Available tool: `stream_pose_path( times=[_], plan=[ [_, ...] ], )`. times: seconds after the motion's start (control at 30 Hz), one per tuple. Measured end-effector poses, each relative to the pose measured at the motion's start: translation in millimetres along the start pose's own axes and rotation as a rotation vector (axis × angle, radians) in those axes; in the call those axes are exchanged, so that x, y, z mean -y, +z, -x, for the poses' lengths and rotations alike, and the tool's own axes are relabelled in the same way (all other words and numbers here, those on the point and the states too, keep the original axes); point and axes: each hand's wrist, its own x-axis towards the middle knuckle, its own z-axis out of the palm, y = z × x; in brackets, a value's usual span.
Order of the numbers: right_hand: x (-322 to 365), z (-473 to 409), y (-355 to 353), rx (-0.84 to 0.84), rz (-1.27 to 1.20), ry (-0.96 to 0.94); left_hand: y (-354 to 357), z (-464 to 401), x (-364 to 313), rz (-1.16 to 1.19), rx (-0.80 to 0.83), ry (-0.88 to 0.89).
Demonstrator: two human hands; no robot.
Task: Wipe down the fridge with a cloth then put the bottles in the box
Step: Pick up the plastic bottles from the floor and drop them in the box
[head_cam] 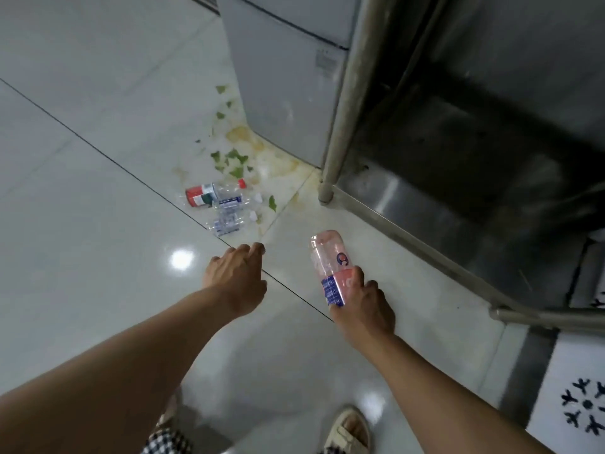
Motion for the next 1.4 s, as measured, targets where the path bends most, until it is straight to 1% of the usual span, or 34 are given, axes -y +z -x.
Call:
stream_pose_path(
  times=[0.13,0.33,0.47,0.57,0.7,0.83,0.97,1.1,1.23,1.4],
  plan=[
    [74.9,-2.2,0.9,0.008,0.033,0.015,-26.9,-11.2,70.3,-0.002,-0.017,-0.008],
    [179.7,-7.6,17.2,-0.014,0.009,0.162,-58.3,-31.5,189.5,-0.022,0.026,0.064],
    [233.6,-14.2,31.7,-0.009,-0.021,0.232,-74.4,-47.6,255.0,-0.045,0.063,0.059],
    [260.9,-26.0,37.4,-0.008,-0.031,0.254,-79.5,-60.2,285.3,-0.046,0.1,0.037],
    [281.3,-47.9,38.5,0.0,-0.038,0.267,-75.7,-78.7,298.8,-0.054,0.142,0.02],
    [290.7,-75.8,42.1,0.007,-0.06,0.266,-70.9,-108.1,292.2,-0.049,0.164,0.025],
    [291.6,-104.7,61.6,0.012,-0.107,0.262,-50.9,-141.7,282.7,-0.027,0.183,0.045],
    [285.1,-137.7,100.4,-0.012,-0.131,0.3,-9.0,-181.2,276.2,-0.034,0.201,0.086],
    [274.3,-170.5,153.8,-0.017,-0.144,0.369,46.0,-226.4,276.2,-0.075,0.215,0.142],
    [256.3,-203.7,214.1,-0.108,-0.199,0.467,117.1,-273.8,275.0,-0.06,0.212,0.174]
  ],
)
